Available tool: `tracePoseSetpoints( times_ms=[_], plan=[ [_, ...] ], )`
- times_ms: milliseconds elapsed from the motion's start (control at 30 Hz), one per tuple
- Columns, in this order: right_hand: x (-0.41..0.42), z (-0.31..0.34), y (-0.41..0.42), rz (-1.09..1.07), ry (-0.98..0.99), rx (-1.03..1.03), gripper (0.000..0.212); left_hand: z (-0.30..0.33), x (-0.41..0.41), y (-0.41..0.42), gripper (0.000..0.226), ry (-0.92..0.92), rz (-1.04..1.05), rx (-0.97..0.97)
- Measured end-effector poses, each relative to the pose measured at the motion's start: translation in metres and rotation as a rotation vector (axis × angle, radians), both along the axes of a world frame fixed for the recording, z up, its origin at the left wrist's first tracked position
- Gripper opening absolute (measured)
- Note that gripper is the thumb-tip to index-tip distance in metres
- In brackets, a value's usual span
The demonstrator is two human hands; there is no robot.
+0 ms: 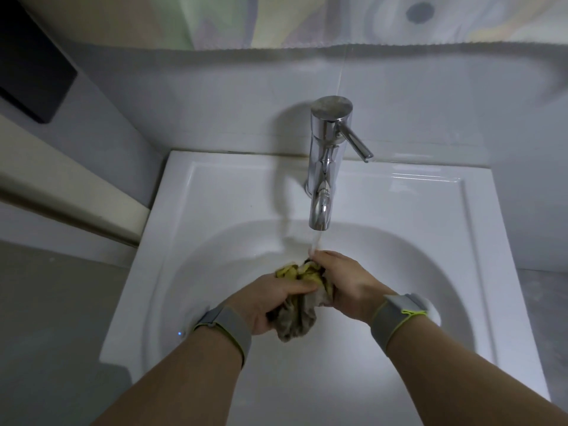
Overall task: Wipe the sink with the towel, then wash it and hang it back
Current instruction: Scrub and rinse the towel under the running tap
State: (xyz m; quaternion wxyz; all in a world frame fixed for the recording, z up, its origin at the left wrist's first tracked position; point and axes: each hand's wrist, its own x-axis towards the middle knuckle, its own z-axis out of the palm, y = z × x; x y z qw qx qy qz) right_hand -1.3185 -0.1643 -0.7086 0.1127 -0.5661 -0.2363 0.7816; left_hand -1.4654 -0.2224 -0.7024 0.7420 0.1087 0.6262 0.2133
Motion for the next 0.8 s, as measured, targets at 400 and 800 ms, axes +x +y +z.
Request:
tracePoseSetpoints(
  times_ms=[400,800],
  plan=[
    [-0.013,-0.003,-0.030,0.118,-0.456,0.558,0.017,0.004,0.006,0.008,0.011,0.103,0.254,0.107],
    [-0.036,0.011,-0.044,0.179,-0.574,0.672,0.046,0.000,0.024,0.017,0.033,0.224,0.255,-0.014]
  ],
)
